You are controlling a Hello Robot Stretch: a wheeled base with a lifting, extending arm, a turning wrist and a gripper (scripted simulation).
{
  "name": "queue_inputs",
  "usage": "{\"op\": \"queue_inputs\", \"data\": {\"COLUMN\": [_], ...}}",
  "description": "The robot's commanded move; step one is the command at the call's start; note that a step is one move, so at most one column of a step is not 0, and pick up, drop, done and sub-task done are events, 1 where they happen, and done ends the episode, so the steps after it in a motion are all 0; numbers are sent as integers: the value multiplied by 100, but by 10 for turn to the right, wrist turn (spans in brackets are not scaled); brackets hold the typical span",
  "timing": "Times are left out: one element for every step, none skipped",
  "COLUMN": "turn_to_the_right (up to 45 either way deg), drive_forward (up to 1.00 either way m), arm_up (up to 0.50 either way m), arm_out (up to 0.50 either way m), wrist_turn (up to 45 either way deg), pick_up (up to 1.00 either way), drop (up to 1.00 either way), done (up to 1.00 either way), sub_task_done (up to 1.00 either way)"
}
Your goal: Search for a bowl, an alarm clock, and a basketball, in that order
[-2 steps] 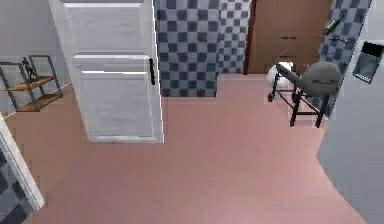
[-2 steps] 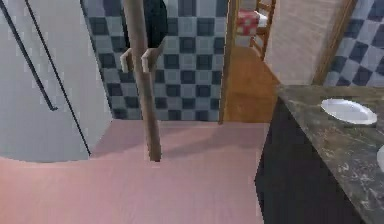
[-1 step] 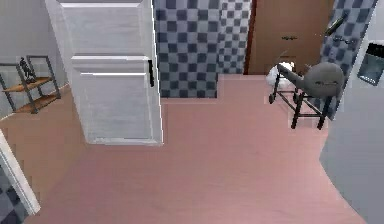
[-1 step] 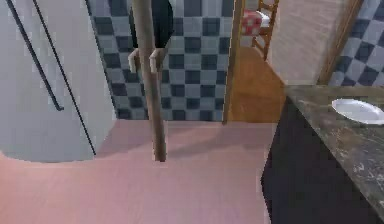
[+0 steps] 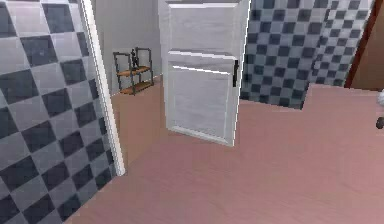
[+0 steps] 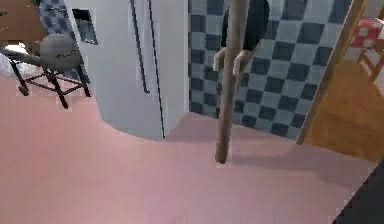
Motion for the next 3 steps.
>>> {"op": "queue_inputs", "data": {"turn_to_the_right": [0, -60, 0], "drive_forward": [100, 0, 45], "arm_up": [0, 0, 0], "arm_out": [0, 0, 0], "wrist_turn": [0, 0, 0], "pick_up": [0, 0, 0], "drop": [0, 0, 0], "done": [0, 0, 0], "sub_task_done": [0, 0, 0]}}
